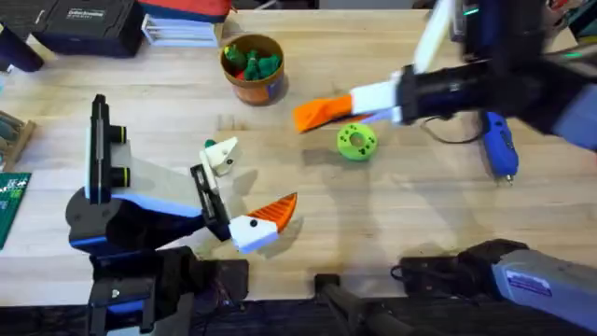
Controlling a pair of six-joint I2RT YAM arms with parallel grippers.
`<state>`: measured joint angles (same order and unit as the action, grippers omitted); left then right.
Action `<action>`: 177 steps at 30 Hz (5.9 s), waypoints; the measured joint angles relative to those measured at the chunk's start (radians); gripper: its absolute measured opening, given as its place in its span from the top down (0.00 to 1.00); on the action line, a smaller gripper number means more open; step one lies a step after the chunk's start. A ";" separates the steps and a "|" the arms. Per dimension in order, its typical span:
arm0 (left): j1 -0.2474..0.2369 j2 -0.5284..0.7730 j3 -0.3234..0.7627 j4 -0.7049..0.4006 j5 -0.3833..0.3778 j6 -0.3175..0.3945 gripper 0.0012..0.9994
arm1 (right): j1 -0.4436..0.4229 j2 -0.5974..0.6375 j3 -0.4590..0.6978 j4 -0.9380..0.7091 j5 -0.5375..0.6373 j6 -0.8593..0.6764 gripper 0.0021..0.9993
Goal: Pick up the gripper from the table and insert it into the empty holder that is missing its gripper. Then pick up a screw, insert it into the mounting hole, and use the screwdriver to tighten it. Finally, clean up the table by picking up the vegetable and placing it into the bucket.
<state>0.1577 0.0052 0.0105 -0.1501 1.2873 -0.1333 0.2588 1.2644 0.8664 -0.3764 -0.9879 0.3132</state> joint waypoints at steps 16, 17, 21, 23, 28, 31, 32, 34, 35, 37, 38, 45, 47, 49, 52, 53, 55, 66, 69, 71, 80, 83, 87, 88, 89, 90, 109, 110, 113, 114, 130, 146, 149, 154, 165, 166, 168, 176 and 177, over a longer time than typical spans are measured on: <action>0.000 0.000 0.000 0.000 0.000 -0.003 0.01 | 0.227 0.291 -0.007 0.343 -0.291 0.418 0.99; 0.000 0.000 0.000 0.000 0.000 -0.003 0.01 | 0.230 0.299 -0.007 0.363 -0.293 0.437 0.99; 0.000 0.000 0.000 0.000 0.000 -0.003 0.01 | 0.247 0.353 -0.007 0.530 -0.293 0.597 0.99; 0.001 0.000 0.000 0.001 -0.006 -0.003 0.01 | 0.256 0.375 -0.007 0.577 -0.298 0.648 0.99; 0.005 0.000 0.000 0.002 -0.011 -0.006 0.01 | 0.271 0.422 -0.007 0.601 -0.309 0.744 0.99; 0.005 0.000 0.000 0.003 -0.016 -0.007 0.01 | 0.273 0.444 -0.007 0.606 -0.318 0.776 0.99; 0.005 0.000 0.000 0.003 -0.017 -0.007 0.01 | 0.273 0.447 -0.008 0.617 -0.319 0.784 0.99; 0.005 0.000 0.000 0.004 -0.023 -0.006 0.01 | 0.274 0.448 -0.010 0.657 -0.321 0.808 0.99; 0.005 0.000 0.000 0.005 -0.025 -0.006 0.01 | 0.274 0.448 -0.010 0.686 -0.322 0.820 0.99; 0.005 0.000 0.000 0.005 -0.028 -0.006 0.01 | 0.276 0.448 -0.011 0.752 -0.325 0.855 0.99; 0.005 0.000 0.000 0.005 -0.029 -0.004 0.01 | 0.278 0.448 -0.011 0.788 -0.320 0.874 0.99; 0.015 -0.001 0.000 0.011 -0.062 0.004 0.01 | 0.301 0.454 -0.019 0.879 -0.281 0.953 0.99; 0.018 -0.001 0.000 0.011 -0.069 0.002 0.01 | 0.305 0.455 -0.019 0.881 -0.269 0.959 0.99; 0.018 -0.001 0.000 0.012 -0.076 0.000 0.01 | 0.307 0.459 -0.019 0.886 -0.264 0.961 0.99; 0.020 0.000 0.000 0.013 -0.083 -0.011 0.01 | 0.307 0.480 -0.019 0.898 -0.263 0.963 0.99; 0.022 0.000 0.000 0.013 -0.085 -0.018 0.01 | 0.307 0.486 -0.019 0.902 -0.264 0.963 0.99; 0.024 0.000 0.000 0.013 -0.087 -0.027 0.01 | 0.307 0.498 -0.019 0.908 -0.267 0.963 0.99; 0.024 0.000 0.000 0.014 -0.092 -0.044 0.01 | 0.307 0.508 -0.018 0.915 -0.249 1.022 0.99; 0.024 0.001 0.000 0.014 -0.096 -0.048 0.01 | 0.310 0.508 -0.018 0.916 -0.235 1.046 0.99; 0.026 0.002 0.000 0.016 -0.104 -0.050 0.01 | 0.316 0.508 -0.018 0.917 -0.224 1.053 0.99; 0.042 0.009 0.000 0.021 -0.164 -0.050 0.01 | 0.353 0.508 -0.017 1.021 -0.153 1.030 0.99; 0.045 0.009 0.000 0.024 -0.190 -0.038 0.01 | 0.365 0.512 -0.017 1.063 -0.136 0.999 0.99; 0.045 0.009 0.000 0.025 -0.201 -0.036 0.01 | 0.367 0.515 -0.017 1.052 -0.130 0.968 0.99; 0.045 0.009 0.000 0.025 -0.201 -0.036 0.01 | 0.366 0.515 -0.017 1.050 -0.130 0.962 0.99; 0.045 0.009 0.000 0.025 -0.201 -0.036 0.01 | 0.365 0.515 -0.017 1.049 -0.130 0.955 0.99; 0.045 0.009 0.000 0.025 -0.200 -0.036 0.01 | 0.364 0.515 -0.017 1.049 -0.131 0.946 0.99; 0.041 0.009 0.003 0.019 -0.161 -0.032 0.01 | 0.350 0.520 -0.017 1.044 -0.130 0.905 0.99; 0.041 0.009 0.003 0.019 -0.165 -0.032 0.01 | 0.353 0.520 -0.017 1.045 -0.124 0.905 0.99; 0.041 0.009 0.003 0.019 -0.184 -0.033 0.01 | 0.365 0.520 -0.017 1.050 -0.107 0.905 0.99; 0.042 0.009 0.003 0.019 -0.189 -0.033 0.01 | 0.367 0.520 -0.017 1.051 -0.102 0.905 0.99; 0.046 0.009 0.003 0.022 -0.215 -0.044 0.01 | 0.369 0.570 0.036 1.056 -0.122 0.921 0.99; 0.050 0.009 0.004 0.026 -0.261 -0.039 0.01 | 0.383 0.583 0.145 0.858 -0.110 0.875 0.99; 0.053 0.009 0.004 0.027 -0.269 -0.040 0.01 | 0.387 0.582 0.170 0.804 -0.098 0.851 0.99; 0.053 0.009 0.005 0.027 -0.286 -0.040 0.01 | 0.395 0.582 0.187 0.779 -0.083 0.815 0.99; 0.055 0.009 0.006 0.025 -0.294 -0.042 0.01 | 0.398 0.582 0.219 0.687 -0.075 0.737 0.99; 0.055 0.009 0.007 0.024 -0.290 -0.043 0.01 | 0.396 0.581 0.221 0.672 -0.079 0.729 0.99; 0.055 0.009 0.008 0.023 -0.274 -0.045 0.01 | 0.388 0.578 0.227 0.632 -0.091 0.711 0.99; 0.055 0.009 0.009 0.016 -0.213 -0.047 0.01 | 0.371 0.569 0.229 0.574 -0.140 0.666 0.99; 0.055 0.009 0.009 0.015 -0.211 -0.047 0.01 | 0.371 0.569 0.229 0.573 -0.142 0.664 0.99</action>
<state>0.2123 0.0139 0.0196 -0.1349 1.0767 -0.1806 0.6296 1.8337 1.0954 0.1964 -1.1302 0.9774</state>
